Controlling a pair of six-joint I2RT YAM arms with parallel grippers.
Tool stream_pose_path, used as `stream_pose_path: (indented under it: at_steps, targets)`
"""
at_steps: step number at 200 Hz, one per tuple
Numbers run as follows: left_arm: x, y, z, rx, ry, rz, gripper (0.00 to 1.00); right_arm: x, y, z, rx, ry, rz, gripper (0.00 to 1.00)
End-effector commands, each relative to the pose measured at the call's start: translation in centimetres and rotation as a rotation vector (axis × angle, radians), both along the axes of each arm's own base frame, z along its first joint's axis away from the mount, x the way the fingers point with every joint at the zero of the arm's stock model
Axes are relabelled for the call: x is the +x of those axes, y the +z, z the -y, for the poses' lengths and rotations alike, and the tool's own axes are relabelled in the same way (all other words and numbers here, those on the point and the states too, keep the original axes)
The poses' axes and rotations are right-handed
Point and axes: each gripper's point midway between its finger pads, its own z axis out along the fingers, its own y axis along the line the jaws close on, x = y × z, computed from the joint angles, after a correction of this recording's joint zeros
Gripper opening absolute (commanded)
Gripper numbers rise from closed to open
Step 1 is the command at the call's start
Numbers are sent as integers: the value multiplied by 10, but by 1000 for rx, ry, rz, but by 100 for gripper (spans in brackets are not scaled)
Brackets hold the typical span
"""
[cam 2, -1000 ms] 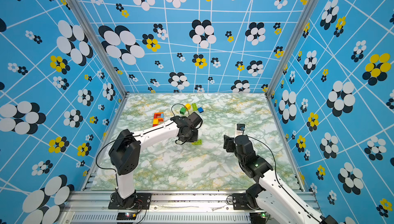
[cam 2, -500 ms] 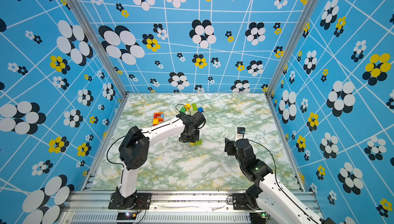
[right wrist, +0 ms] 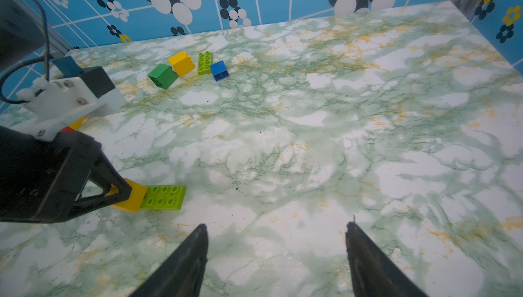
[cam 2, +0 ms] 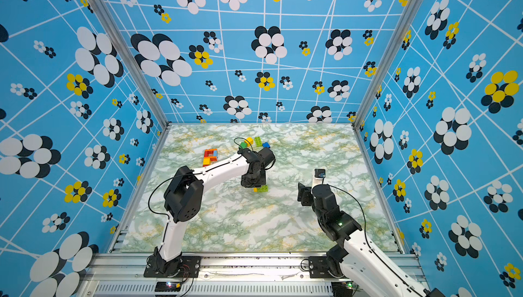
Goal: Assemble the letter p with lego
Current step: Assemble the lego brick with the lego brick.
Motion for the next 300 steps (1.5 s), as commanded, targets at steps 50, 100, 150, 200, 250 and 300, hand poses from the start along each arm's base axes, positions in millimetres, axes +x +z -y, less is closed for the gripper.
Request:
stream_pose_path:
  at_steps: [50,100,150,200,250,300]
  targets:
    - [5,-10,-3,33,50,-3,0,1,-2,-1,15,4,2,78]
    - [3,-16,2,29,45,-16,0,1,-3,-2,17,6,-1,78]
    - [0,-23,-3,65,33,-27,0,1,-3,-2,17,5,-2,78]
    - [-12,-46,-17,152,-19,-113,0,1,-3,-1,11,0,-4,78]
    - [-32,-71,-41,233,-38,-191,0,0,-2,0,14,-2,0,78]
    - [-17,-58,-50,193,-4,-135,0,1,-4,-1,12,1,-3,79]
